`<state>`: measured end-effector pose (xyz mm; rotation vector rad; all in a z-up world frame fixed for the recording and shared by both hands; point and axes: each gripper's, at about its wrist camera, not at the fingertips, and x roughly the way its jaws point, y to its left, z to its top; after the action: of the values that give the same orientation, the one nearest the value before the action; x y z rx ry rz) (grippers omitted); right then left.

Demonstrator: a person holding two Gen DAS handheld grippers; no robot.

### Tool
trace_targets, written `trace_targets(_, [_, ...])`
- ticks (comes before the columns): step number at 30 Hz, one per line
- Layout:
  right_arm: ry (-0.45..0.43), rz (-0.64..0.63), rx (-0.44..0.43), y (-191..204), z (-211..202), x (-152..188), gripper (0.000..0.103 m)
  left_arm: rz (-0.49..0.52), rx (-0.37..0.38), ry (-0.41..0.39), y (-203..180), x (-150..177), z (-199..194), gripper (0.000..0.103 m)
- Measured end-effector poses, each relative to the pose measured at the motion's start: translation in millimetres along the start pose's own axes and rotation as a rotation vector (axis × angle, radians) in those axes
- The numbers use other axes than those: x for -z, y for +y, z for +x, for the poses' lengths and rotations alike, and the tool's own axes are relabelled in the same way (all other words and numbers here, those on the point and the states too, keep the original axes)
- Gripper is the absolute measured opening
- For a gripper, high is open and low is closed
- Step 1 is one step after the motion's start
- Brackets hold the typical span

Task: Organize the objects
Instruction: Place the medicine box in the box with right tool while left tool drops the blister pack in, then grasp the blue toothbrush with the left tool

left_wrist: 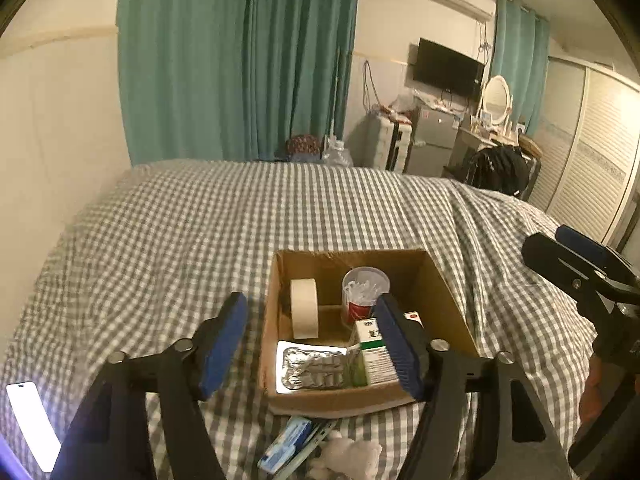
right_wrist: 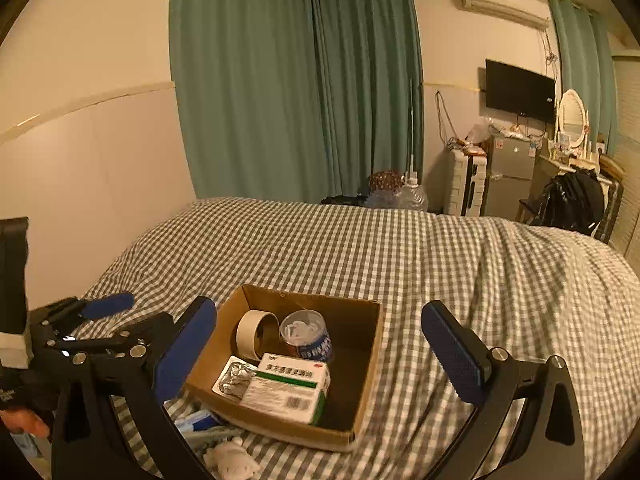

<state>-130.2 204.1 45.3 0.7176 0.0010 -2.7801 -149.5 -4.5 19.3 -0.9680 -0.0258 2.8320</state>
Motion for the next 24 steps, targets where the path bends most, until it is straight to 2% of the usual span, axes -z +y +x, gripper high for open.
trace_targets(4, [-0.010, -0.028, 0.032, 4.4, -27.9, -2.4, 0.103, 0.002, -0.013, -0.036, 5.1, 0.5, -26.3, 0.080])
trace_targets(8, [-0.053, -0.065, 0.058, 12.5, -63.4, -4.2, 0.103, 0.002, -0.026, -0.068, 7.8, 5.9, -51.1, 0.091])
trace_targets(15, [-0.095, -0.105, 0.068, 24.4, -98.0, 1.1, 0.103, 0.004, -0.052, -0.090, 14.0, 23.2, -71.8, 0.098])
trace_targets(20, [-0.057, -0.141, 0.097, 34.1, -92.2, 22.1, 0.103, 0.034, -0.085, -0.098, 13.4, 43.1, -75.6, 0.102])
trace_targets(24, [0.006, -0.149, 0.062, 42.2, -73.0, 50.9, 0.103, 0.016, -0.122, -0.092, 21.7, 65.2, -71.8, 0.102])
